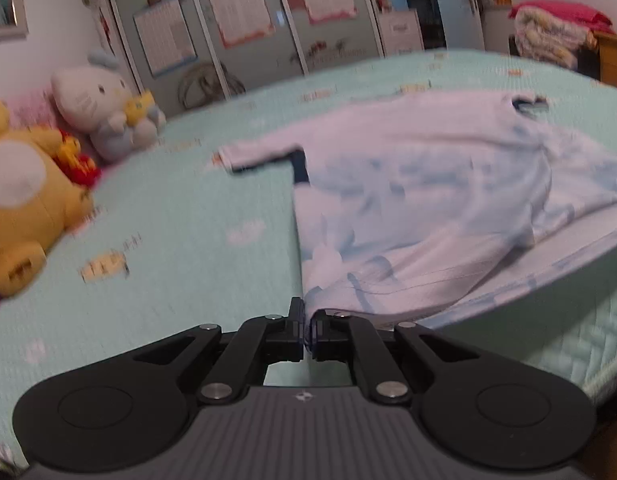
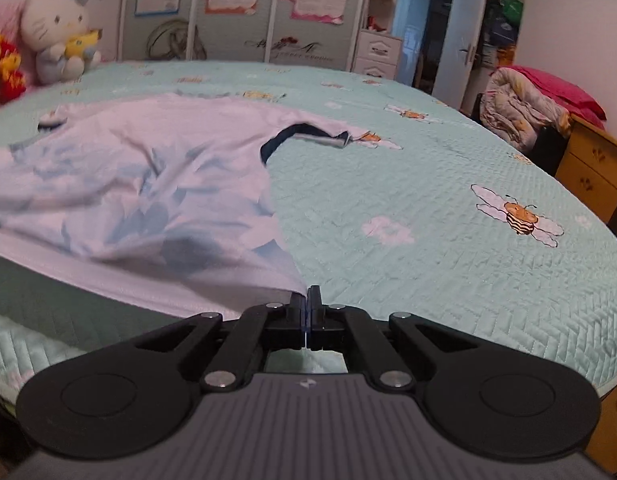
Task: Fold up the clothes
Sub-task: 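Pinch the shirt hem edge with the left gripper while the right gripper pinches it too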
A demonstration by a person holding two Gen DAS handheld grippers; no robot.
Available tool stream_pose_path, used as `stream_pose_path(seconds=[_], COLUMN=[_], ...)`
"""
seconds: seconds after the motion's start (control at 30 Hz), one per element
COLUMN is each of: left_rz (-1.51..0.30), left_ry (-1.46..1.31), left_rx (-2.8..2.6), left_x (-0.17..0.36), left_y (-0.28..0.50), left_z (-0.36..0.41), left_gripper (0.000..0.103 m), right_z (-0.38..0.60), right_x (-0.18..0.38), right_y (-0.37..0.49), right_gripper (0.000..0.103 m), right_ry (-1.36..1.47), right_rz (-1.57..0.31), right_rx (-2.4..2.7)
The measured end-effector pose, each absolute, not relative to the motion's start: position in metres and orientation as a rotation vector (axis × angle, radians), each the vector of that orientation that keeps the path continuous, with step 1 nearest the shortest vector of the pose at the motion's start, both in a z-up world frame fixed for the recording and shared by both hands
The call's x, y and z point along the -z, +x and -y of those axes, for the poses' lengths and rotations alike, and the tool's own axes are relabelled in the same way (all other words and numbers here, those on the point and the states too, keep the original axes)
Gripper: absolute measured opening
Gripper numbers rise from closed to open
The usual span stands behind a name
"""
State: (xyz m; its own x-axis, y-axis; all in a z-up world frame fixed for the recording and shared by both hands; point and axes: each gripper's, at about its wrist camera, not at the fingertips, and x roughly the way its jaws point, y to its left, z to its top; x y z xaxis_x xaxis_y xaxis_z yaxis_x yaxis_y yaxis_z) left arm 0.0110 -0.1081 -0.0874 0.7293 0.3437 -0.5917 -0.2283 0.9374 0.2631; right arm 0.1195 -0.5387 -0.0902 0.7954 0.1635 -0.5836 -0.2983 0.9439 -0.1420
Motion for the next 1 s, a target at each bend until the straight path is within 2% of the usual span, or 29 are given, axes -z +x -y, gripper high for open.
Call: stream_pose_path(seconds=[0.1,0.37,0.57,0.67,0.7,0.77,0.8,0.83,0.9,1.0], left_rz=[-0.738,-0.713,-0.761,-0.745,-0.736,-0.716,-0.706,-0.698,-0.683,-0.659], left_ry=[0.205,0.275,0.244,0.289,0.308,0.37,0.403,0.44,0.523,0.607], left_rx=[-0.324,-0.331,-0.34,-0.357,-0.366,-0.353,-0.344,-0.334,-0.318,-0.307], left_x=[0.109,0.105,0.122,0.121,0.121,0.122,0.122,0.124,0.128,0.132], left_y=[0.013,0.016,0.018,0.018,0.018,0.015,0.013,0.011,0.008,0.007], left_z=[0.11,0.114,0.111,0.112,0.113,0.118,0.12,0.124,0.131,0.139], left_gripper=[0.005,0.005,0.011,0.032,0.043,0.052,0.055,0.057,0.057,0.057], right_z=[0.538,0.534,0.536,0.533,0.532,0.528,0.526,0.524,0.519,0.51], right_x=[0.103,0.094,0.111,0.113,0.114,0.115,0.115,0.115,0.115,0.115], right_y=[0.121,0.114,0.109,0.105,0.105,0.103,0.102,0.1,0.096,0.092], right_gripper=[0.0,0.0,0.0,0.001,0.003,0.004,0.01,0.023,0.039,0.041], right_ry=[-0.237,-0.296,-0.308,-0.342,-0.356,-0.389,-0.407,-0.427,-0.471,-0.545], right_rz=[-0.64,-0.597,-0.616,-0.597,-0.594,-0.581,-0.575,-0.562,-0.532,-0.492], right_rx=[-0.248,-0.25,-0.244,-0.241,-0.242,-0.239,-0.238,-0.241,-0.249,-0.255])
